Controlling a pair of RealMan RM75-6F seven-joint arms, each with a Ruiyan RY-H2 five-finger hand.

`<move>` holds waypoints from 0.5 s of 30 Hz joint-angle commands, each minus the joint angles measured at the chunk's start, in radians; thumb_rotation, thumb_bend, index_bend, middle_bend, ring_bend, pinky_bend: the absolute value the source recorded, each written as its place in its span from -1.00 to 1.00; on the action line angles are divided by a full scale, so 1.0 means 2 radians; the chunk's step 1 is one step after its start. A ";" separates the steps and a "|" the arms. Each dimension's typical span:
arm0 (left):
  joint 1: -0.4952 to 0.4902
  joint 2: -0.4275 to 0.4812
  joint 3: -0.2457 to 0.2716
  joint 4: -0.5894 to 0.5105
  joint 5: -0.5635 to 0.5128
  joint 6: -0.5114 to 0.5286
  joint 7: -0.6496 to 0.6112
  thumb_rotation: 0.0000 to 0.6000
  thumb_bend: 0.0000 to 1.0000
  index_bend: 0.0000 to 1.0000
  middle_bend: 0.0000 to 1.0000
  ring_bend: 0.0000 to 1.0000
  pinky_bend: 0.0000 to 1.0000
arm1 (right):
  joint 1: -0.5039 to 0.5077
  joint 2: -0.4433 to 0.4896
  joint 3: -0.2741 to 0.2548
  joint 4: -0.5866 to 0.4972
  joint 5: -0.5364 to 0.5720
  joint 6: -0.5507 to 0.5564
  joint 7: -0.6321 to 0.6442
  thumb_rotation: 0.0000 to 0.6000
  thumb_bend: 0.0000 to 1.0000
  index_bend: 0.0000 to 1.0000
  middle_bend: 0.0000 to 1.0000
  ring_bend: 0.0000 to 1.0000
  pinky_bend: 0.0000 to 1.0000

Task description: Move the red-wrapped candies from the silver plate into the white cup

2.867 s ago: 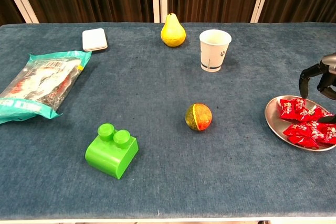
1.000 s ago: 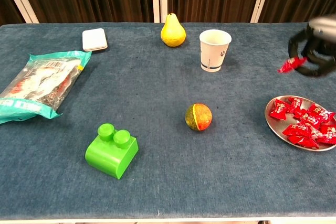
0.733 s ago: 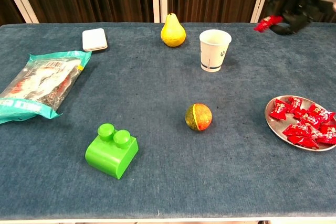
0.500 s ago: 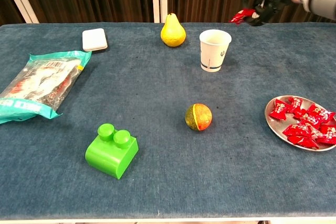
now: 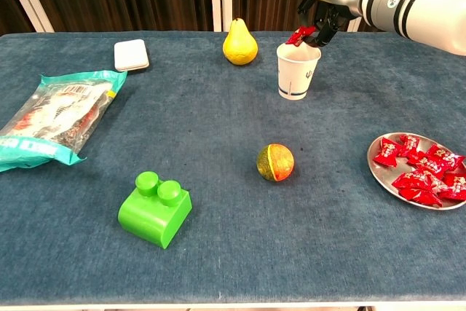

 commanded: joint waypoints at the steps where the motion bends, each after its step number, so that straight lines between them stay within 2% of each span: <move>1: 0.000 -0.001 0.000 0.001 0.000 0.000 -0.001 1.00 -1.00 -0.84 -0.89 -1.00 -1.00 | 0.001 -0.001 -0.002 0.002 0.004 0.002 -0.001 1.00 -0.05 0.28 0.82 1.00 1.00; 6: 0.000 -0.003 0.001 0.003 0.002 0.000 -0.002 1.00 -1.00 -0.84 -0.89 -1.00 -1.00 | 0.003 -0.002 -0.005 0.002 0.008 0.004 0.002 1.00 -0.33 0.20 0.82 1.00 1.00; 8: 0.000 -0.003 0.000 0.004 0.002 0.001 -0.002 1.00 -1.00 -0.84 -0.89 -1.00 -1.00 | 0.003 -0.001 -0.005 0.001 0.007 0.005 0.005 1.00 -0.38 0.19 0.82 1.00 1.00; 12: 0.002 -0.002 0.001 0.005 0.000 0.002 -0.004 1.00 -1.00 -0.84 -0.89 -1.00 -1.00 | -0.008 0.015 -0.002 -0.026 -0.010 0.025 0.025 1.00 -0.39 0.19 0.82 1.00 1.00; 15: 0.002 -0.003 0.001 0.006 -0.001 0.001 -0.006 1.00 -1.00 -0.84 -0.89 -1.00 -1.00 | -0.036 0.050 -0.018 -0.078 -0.049 0.057 0.039 1.00 -0.39 0.19 0.82 1.00 1.00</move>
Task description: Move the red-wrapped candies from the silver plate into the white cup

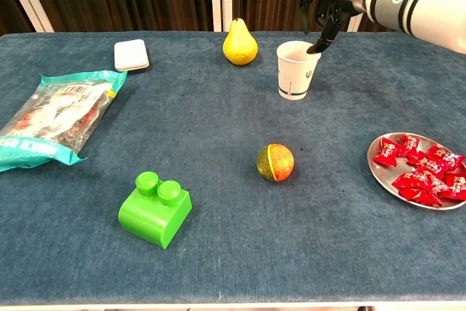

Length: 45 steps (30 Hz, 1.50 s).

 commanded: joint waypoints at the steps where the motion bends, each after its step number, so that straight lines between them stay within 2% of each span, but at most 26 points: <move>1: 0.000 -0.001 0.000 0.001 0.000 0.000 -0.002 1.00 -1.00 -0.84 -0.89 -1.00 -1.00 | -0.040 0.049 -0.021 -0.068 -0.053 0.044 0.022 1.00 -0.39 0.19 0.82 1.00 1.00; 5: 0.000 -0.003 0.000 0.005 0.000 -0.002 -0.005 1.00 -1.00 -0.84 -0.89 -1.00 -1.00 | -0.103 0.108 -0.068 -0.146 -0.118 0.097 0.049 1.00 -0.39 0.19 0.82 1.00 1.00; 7: 0.000 -0.003 0.001 0.005 0.002 -0.001 -0.005 1.00 -1.00 -0.84 -0.89 -1.00 -1.00 | -0.125 0.127 -0.093 -0.166 -0.146 0.111 0.055 1.00 -0.39 0.17 0.82 1.00 1.00; 12: 0.000 -0.002 0.001 0.001 0.008 0.006 -0.003 1.00 -1.00 -0.84 -0.89 -1.00 -1.00 | -0.171 0.148 -0.156 -0.185 -0.194 0.126 0.051 1.00 -0.38 0.12 0.82 1.00 1.00; 15: 0.000 -0.002 0.001 -0.002 0.012 0.008 -0.001 1.00 -1.00 -0.84 -0.89 -1.00 -1.00 | -0.186 0.145 -0.172 -0.177 -0.199 0.125 0.052 1.00 -0.38 0.08 0.82 1.00 1.00; 22: -0.001 -0.002 0.001 -0.005 0.015 0.011 0.001 1.00 -1.00 -0.84 -0.89 -1.00 -1.00 | -0.201 0.121 -0.175 -0.138 -0.199 0.115 0.060 1.00 -0.38 0.05 0.82 1.00 1.00; 40: 0.001 -0.004 0.001 0.002 0.010 0.007 -0.005 1.00 -1.00 -0.84 -0.89 -1.00 -1.00 | -0.192 0.085 -0.151 -0.091 -0.185 0.070 0.049 1.00 -0.38 0.09 0.82 1.00 1.00; 43: 0.001 -0.005 0.002 0.004 0.010 0.007 -0.006 1.00 -1.00 -0.84 -0.89 -1.00 -1.00 | -0.190 0.080 -0.149 -0.086 -0.182 0.063 0.045 1.00 -0.29 0.13 0.82 1.00 1.00; 45: 0.002 -0.006 0.002 0.006 0.009 0.007 -0.008 1.00 -1.00 -0.84 -0.89 -1.00 -1.00 | -0.189 0.078 -0.148 -0.082 -0.180 0.058 0.041 1.00 -0.16 0.22 0.82 1.00 1.00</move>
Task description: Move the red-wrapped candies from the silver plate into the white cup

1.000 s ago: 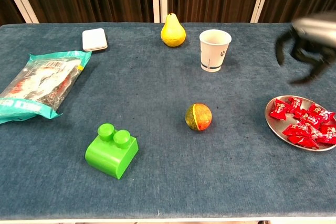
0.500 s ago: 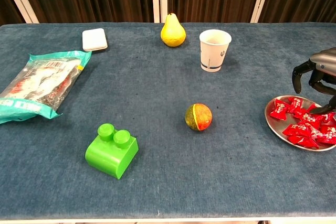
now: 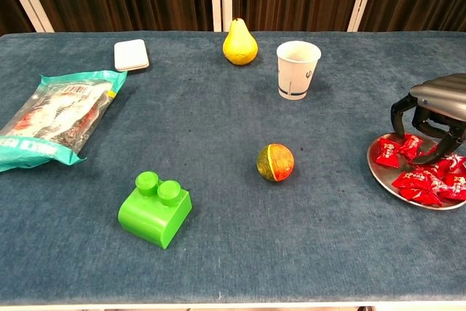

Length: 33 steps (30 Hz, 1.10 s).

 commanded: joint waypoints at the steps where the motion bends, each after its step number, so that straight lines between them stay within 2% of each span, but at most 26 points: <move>1: 0.001 -0.001 0.000 0.002 -0.001 0.000 -0.002 1.00 -1.00 -0.84 -0.89 -1.00 -1.00 | 0.002 -0.003 0.002 0.004 0.003 -0.006 -0.004 1.00 -0.11 0.25 0.82 1.00 1.00; 6: 0.002 -0.002 0.000 0.005 -0.001 0.001 -0.004 1.00 -1.00 -0.84 -0.89 -1.00 -1.00 | 0.002 -0.001 0.010 -0.001 0.004 -0.004 0.001 1.00 0.14 0.38 0.82 1.00 1.00; 17: 0.001 -0.004 -0.001 0.008 -0.001 -0.001 -0.006 1.00 -1.00 -0.84 -0.89 -1.00 -1.00 | 0.001 0.027 0.031 -0.042 -0.014 0.020 0.020 1.00 0.23 0.45 0.82 1.00 1.00; 21: -0.002 -0.002 -0.002 0.006 0.000 -0.003 -0.004 1.00 -1.00 -0.84 -0.89 -1.00 -1.00 | 0.021 0.027 0.071 -0.051 -0.010 0.026 0.039 1.00 0.23 0.46 0.82 1.00 1.00; 27: -0.006 0.000 -0.004 -0.001 0.002 -0.004 0.002 1.00 -1.00 -0.84 -0.89 -1.00 -1.00 | 0.091 -0.009 0.144 -0.013 0.045 -0.021 0.046 1.00 0.23 0.45 0.82 1.00 1.00; 30: -0.005 0.002 -0.004 -0.005 -0.001 -0.005 0.005 1.00 -1.00 -0.84 -0.89 -1.00 -1.00 | 0.123 -0.034 0.163 0.019 0.072 -0.044 0.038 1.00 0.23 0.45 0.82 1.00 1.00; 33: -0.003 0.004 -0.003 -0.007 -0.004 -0.005 0.007 1.00 -1.00 -0.84 -0.89 -1.00 -1.00 | 0.147 -0.060 0.169 0.053 0.093 -0.062 0.030 1.00 0.23 0.45 0.82 1.00 1.00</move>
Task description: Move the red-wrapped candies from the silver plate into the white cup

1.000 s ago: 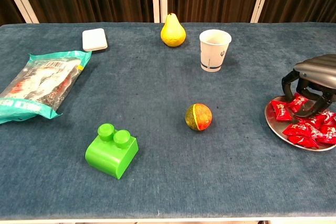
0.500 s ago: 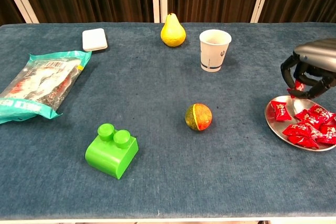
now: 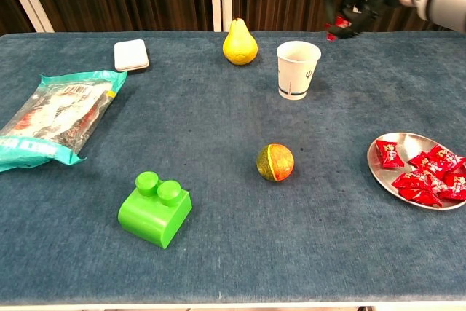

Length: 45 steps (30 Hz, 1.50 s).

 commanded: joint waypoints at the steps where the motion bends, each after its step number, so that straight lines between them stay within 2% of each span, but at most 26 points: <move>1: 0.002 0.002 0.001 -0.001 -0.002 0.000 0.002 1.00 -1.00 -0.84 -0.89 -1.00 -1.00 | 0.032 -0.039 0.016 0.047 0.032 -0.027 -0.008 1.00 0.23 0.45 0.82 1.00 1.00; 6: 0.003 0.004 0.001 -0.004 -0.005 -0.001 0.005 1.00 -1.00 -0.84 -0.89 -1.00 -1.00 | 0.052 -0.074 0.020 0.096 0.046 -0.042 0.008 1.00 0.23 0.42 0.82 1.00 1.00; 14: 0.003 0.005 0.001 -0.005 -0.007 -0.003 0.006 1.00 -1.00 -0.84 -0.89 -1.00 -1.00 | 0.062 -0.098 0.014 0.132 0.041 -0.049 0.033 1.00 0.20 0.25 0.82 1.00 1.00; 23: 0.001 0.002 0.001 0.000 -0.007 -0.006 0.004 1.00 -1.00 -0.84 -0.89 -1.00 -1.00 | 0.059 -0.093 0.008 0.128 0.037 -0.042 0.037 1.00 0.04 0.02 0.82 1.00 1.00; 26: 0.000 0.001 0.001 0.001 -0.007 -0.006 0.002 1.00 -1.00 -0.84 -0.89 -1.00 -1.00 | 0.047 -0.076 0.005 0.099 0.019 -0.019 0.047 1.00 -0.01 -0.01 0.82 1.00 1.00; 29: -0.001 0.000 0.000 0.004 -0.007 -0.008 -0.001 1.00 -1.00 -0.84 -0.89 -1.00 -1.00 | 0.017 -0.035 -0.017 0.039 -0.029 0.021 0.057 1.00 -0.10 0.00 0.82 1.00 1.00; 36: -0.003 -0.004 -0.001 0.010 -0.002 -0.006 -0.008 1.00 -1.00 -0.84 -0.89 -1.00 -1.00 | -0.062 0.080 -0.107 -0.085 -0.127 0.083 0.044 1.00 -0.30 0.04 0.82 1.00 1.00; 40: -0.005 -0.005 -0.001 0.010 0.000 -0.006 -0.008 1.00 -1.00 -0.84 -0.89 -1.00 -1.00 | -0.090 0.111 -0.153 -0.106 -0.156 0.087 0.029 1.00 -0.34 0.01 0.82 1.00 1.00; 45: -0.007 -0.005 -0.001 0.007 0.005 -0.003 -0.005 1.00 -1.00 -0.84 -0.89 -1.00 -1.00 | -0.102 0.108 -0.177 -0.093 -0.157 0.066 0.013 1.00 -0.35 -0.01 0.82 1.00 1.00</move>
